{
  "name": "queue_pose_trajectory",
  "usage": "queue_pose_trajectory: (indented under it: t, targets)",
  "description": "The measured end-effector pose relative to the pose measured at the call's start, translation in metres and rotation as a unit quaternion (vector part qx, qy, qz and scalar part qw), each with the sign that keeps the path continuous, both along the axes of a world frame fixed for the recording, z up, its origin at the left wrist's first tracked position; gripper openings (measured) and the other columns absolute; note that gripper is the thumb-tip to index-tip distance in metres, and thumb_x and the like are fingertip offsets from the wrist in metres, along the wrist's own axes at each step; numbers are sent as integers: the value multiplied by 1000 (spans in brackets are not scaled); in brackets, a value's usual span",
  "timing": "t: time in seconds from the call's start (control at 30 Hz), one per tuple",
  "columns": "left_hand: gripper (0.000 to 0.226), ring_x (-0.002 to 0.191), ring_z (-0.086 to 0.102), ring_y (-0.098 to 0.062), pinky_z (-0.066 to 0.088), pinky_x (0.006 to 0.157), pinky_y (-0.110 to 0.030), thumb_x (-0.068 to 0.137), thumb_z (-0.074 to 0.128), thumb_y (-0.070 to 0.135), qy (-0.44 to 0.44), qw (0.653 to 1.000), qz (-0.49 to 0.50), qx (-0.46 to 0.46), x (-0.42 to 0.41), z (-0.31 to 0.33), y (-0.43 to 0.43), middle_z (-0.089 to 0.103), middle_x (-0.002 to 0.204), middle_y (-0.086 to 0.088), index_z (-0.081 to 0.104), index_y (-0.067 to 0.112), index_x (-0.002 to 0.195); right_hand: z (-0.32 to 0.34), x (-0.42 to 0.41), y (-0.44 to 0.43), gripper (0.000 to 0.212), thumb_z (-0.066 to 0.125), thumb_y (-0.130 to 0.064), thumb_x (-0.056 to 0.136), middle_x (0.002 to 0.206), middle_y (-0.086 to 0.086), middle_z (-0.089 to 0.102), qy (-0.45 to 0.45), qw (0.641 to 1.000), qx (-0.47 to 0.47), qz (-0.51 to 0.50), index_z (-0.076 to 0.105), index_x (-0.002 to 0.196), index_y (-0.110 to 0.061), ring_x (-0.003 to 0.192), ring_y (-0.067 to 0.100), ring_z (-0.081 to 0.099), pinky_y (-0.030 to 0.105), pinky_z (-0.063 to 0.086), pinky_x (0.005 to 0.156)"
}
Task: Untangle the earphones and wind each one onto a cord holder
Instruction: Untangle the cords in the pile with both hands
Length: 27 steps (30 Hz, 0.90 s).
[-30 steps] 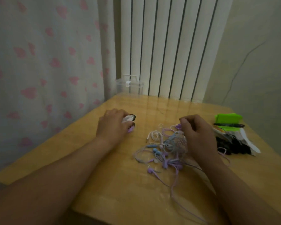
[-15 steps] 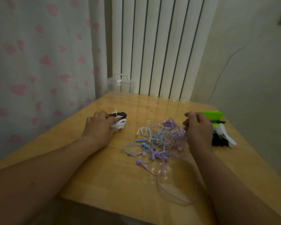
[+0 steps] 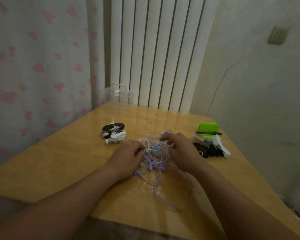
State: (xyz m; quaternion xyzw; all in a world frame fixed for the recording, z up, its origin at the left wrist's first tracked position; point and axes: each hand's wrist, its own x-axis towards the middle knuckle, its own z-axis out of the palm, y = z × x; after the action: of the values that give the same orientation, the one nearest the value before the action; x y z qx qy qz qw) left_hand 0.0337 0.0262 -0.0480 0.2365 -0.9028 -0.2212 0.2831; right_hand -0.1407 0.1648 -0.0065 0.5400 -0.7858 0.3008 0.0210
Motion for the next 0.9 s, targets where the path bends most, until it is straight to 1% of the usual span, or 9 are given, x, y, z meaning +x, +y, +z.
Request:
queue_pose_trajectory:
  t: [0.13,0.27,0.4,0.47,0.57,0.67,0.73,0.83,0.9]
  targets:
    - [19,102,57,-12,51,92,-37,97,58,16,-8,1000,6,12,2,-5,-3,60,106,9,72,22,109,1,10,-13,42,66,-27,94,127,0,48,127,984,122,35,62,134,-38,119,20,46,41,49,98]
    - [18,96,57,-9,51,88,-34,97,57,16,8,999,3,31,6,-4,-4,58,98,13,73,21,104,9,15,-26,23,61,-35,100,115,0,50,182,970,160,26,71,120,-31,114,21,47,37,46,86]
    - [17,96,57,-9,47,82,-27,99,56,17,31,998,3,62,7,-5,-6,59,102,11,71,22,106,26,11,-31,20,56,-28,105,108,0,65,86,995,23,-43,73,112,-22,101,21,61,35,50,79]
    - [21,102,58,-11,48,85,-26,99,57,16,48,996,7,81,7,-5,-7,60,110,8,69,22,115,34,8,-28,20,58,-22,104,114,-1,69,35,998,38,-36,73,118,-22,102,18,62,31,49,77]
    - [28,110,56,-10,45,86,-23,100,58,12,94,990,22,100,9,-3,-6,55,121,8,64,24,125,31,15,-11,38,58,-10,98,120,-6,64,14,997,75,-1,63,131,-28,101,11,60,22,48,76]
    - [28,109,56,-10,43,84,-16,100,61,16,141,986,22,88,14,-2,-4,53,121,9,61,34,121,14,17,15,15,62,-16,97,102,-6,64,9,997,7,-71,59,109,-24,88,13,61,39,57,79]
    - [30,114,55,-6,44,93,-21,98,64,33,115,992,-26,54,17,-2,2,52,124,11,64,38,127,5,18,32,11,65,-34,98,92,-9,64,6,995,51,-87,59,101,-26,83,12,62,45,58,79]
    - [58,125,46,-6,42,104,-32,87,53,65,-28,995,-88,-44,13,-5,10,49,136,14,57,45,141,-5,32,42,44,68,-64,89,109,-12,63,-49,991,112,-56,58,118,-33,92,6,63,31,53,77]
    - [51,126,45,-11,42,106,-38,90,55,57,-75,993,-74,-61,9,-5,11,52,134,13,59,42,138,-8,40,35,53,68,-63,88,125,-7,56,-8,986,164,-42,54,132,-37,107,13,62,33,52,84]
